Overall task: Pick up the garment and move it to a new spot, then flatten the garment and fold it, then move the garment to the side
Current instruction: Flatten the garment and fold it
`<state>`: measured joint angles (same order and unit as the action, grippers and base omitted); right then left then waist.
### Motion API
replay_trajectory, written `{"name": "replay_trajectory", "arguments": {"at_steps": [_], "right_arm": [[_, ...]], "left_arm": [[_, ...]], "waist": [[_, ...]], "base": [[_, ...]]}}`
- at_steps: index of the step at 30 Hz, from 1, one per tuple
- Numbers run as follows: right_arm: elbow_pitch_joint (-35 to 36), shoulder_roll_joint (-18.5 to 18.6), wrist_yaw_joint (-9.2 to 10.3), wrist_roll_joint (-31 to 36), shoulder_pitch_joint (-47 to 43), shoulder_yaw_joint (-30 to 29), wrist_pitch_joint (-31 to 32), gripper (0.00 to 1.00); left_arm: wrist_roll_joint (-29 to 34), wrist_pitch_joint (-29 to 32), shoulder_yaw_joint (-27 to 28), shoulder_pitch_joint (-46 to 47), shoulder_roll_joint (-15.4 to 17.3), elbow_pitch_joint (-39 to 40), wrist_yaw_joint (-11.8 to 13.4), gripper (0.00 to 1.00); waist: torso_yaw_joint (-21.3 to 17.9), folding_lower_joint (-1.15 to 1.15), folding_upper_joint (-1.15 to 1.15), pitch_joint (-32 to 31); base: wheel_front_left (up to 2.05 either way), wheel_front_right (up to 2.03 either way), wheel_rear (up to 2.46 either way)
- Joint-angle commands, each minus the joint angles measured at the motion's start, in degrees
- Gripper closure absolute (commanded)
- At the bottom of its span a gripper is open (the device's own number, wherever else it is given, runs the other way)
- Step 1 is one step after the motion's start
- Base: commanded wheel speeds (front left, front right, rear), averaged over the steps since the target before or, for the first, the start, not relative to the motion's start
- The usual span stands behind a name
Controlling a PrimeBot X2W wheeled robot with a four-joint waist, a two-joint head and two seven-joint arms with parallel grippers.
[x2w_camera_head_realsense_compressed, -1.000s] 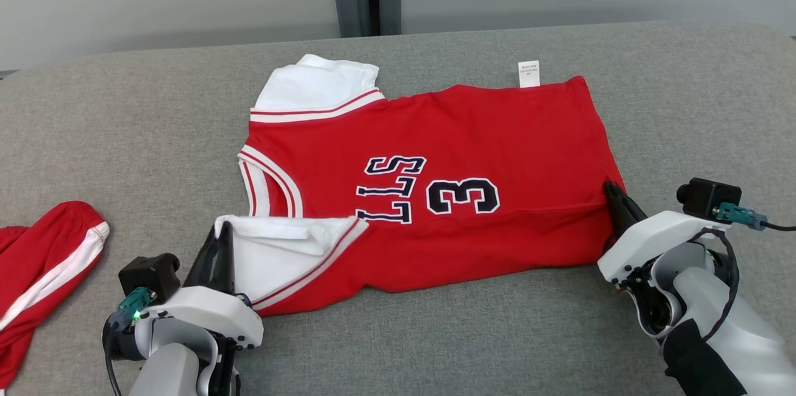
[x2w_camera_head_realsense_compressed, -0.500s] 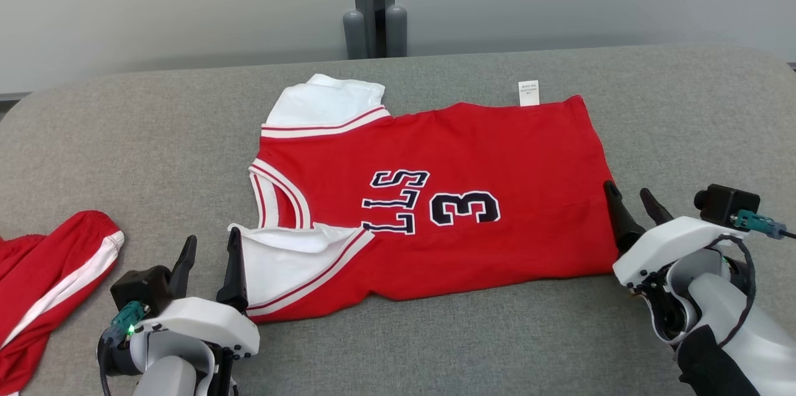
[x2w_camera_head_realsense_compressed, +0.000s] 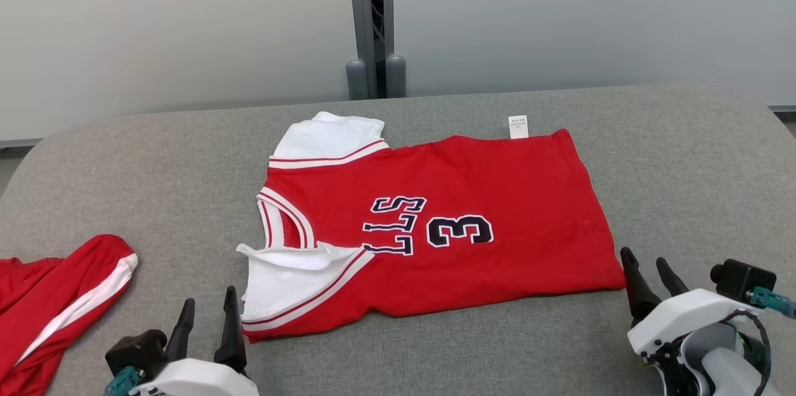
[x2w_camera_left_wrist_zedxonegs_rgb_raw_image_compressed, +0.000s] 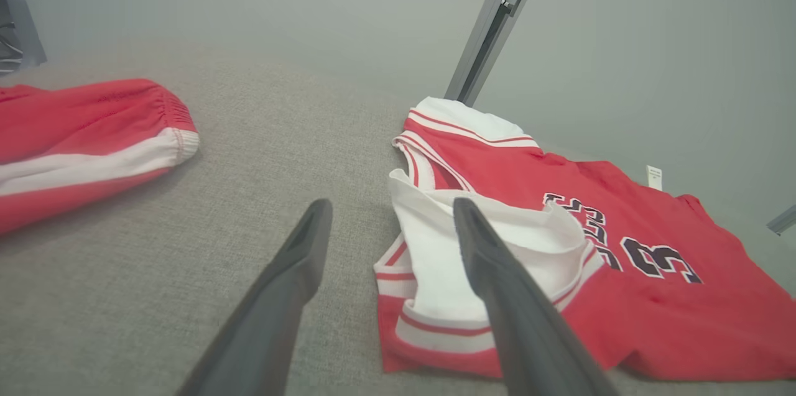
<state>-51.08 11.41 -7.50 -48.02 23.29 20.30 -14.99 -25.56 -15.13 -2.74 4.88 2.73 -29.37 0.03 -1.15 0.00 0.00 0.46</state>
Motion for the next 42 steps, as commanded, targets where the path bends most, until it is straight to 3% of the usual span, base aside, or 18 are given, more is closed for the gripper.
{"name": "replay_trajectory", "arguments": {"at_steps": [1,8,15,23,31,42], "right_arm": [[0.5,0.0,0.02,0.9,-1.1,-0.8,-0.2,0.00],[0.6,-1.2,0.02,1.1,-1.6,-2.4,-0.2,0.00],[-1.6,-2.5,0.02,-0.6,-0.4,-2.0,-0.2,0.00],[-3.8,-3.2,0.02,-1.4,1.0,-0.8,-0.2,0.00],[-5.3,-3.4,0.02,-2.0,2.6,-0.3,-0.2,0.00],[-7.6,-3.9,0.02,-4.6,3.8,0.0,-0.2,0.00]], "left_arm": [[-1.1,0.0,-0.4,-0.6,0.4,0.4,0.4,0.00],[-3.2,0.0,-2.6,-0.9,0.3,-0.4,0.3,0.00],[-11.1,0.0,-8.8,1.8,0.3,-9.5,-1.8,0.00],[-25.6,1.3,-13.6,6.5,0.3,-18.0,-4.9,0.00],[-37.5,1.5,-17.6,9.7,-0.2,-19.7,-7.0,0.00],[-40.6,0.7,-21.7,11.8,-0.5,-21.7,-7.6,0.00]], "waist": [[-0.1,0.00,0.00,-0.2],[-0.1,0.00,0.00,0.0],[0.2,0.00,0.00,1.5],[0.2,0.00,0.00,3.3],[-0.2,0.00,0.00,4.8],[0.4,0.00,0.00,5.9]], "base": [[0.00,0.00,0.00],[0.00,0.00,0.00],[0.00,0.00,0.00],[0.00,0.00,0.00],[0.00,0.00,0.00],[0.00,0.00,0.00]]}}
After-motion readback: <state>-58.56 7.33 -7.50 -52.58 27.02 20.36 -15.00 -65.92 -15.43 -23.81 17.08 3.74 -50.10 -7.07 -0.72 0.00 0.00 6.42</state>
